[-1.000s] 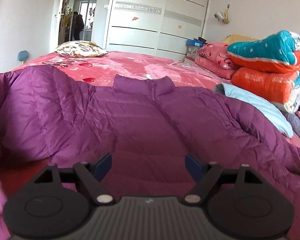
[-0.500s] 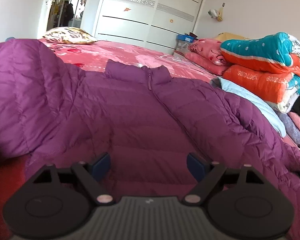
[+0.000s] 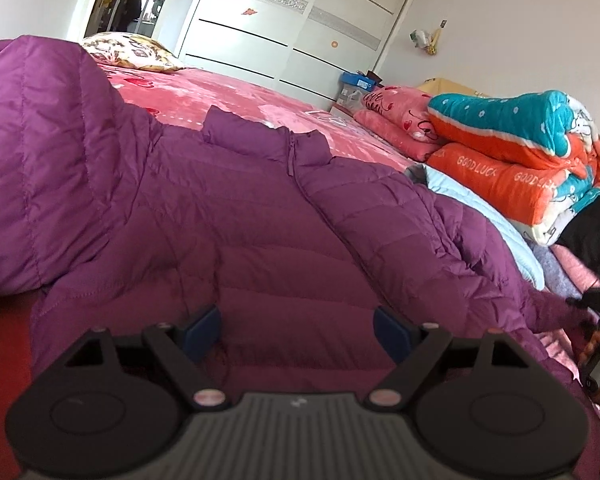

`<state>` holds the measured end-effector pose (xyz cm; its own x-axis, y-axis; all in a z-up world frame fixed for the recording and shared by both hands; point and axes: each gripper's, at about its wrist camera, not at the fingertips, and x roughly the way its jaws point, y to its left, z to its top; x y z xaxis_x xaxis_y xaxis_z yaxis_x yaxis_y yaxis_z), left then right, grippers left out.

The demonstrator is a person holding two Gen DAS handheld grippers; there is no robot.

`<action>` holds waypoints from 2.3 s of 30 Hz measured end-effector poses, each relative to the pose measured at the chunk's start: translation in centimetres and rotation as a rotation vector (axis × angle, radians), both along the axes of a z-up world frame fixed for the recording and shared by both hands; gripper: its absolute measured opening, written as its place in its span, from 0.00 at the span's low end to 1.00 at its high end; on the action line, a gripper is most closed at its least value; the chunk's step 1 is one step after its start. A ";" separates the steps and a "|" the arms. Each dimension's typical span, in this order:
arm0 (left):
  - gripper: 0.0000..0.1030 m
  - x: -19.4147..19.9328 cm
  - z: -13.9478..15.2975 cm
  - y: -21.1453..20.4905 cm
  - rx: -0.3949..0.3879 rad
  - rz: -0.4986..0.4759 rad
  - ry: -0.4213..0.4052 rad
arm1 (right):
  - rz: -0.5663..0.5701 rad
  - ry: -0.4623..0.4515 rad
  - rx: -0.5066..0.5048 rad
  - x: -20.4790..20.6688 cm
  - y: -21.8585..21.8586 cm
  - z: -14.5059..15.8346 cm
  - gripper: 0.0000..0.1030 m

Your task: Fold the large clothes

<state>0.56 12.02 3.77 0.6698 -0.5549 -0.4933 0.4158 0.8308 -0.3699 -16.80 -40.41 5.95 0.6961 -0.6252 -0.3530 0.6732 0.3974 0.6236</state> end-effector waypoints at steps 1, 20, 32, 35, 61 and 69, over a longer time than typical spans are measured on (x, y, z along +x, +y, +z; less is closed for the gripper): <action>0.81 0.0 0.1 0.1 -0.005 0.000 0.000 | 0.020 0.027 -0.046 0.8 0.7 1.0 0.22; 0.82 1.2 3.1 5.6 -0.156 0.145 -0.049 | 0.758 -0.109 -0.632 18.0 24.7 19.4 0.21; 0.82 2.8 3.3 9.5 -0.285 0.281 -0.008 | 1.184 0.104 -0.488 24.7 37.1 6.3 0.21; 0.82 3.0 3.3 9.2 -0.281 0.275 -0.010 | 1.223 0.236 -0.519 25.6 38.7 2.8 0.21; 0.84 2.2 3.9 12.7 -0.338 0.381 -0.074 | 1.364 0.489 -1.211 23.9 44.7 4.8 1.00; 0.86 2.8 3.9 14.1 -0.374 0.411 -0.059 | 1.523 0.524 -1.226 22.5 45.6 2.6 1.00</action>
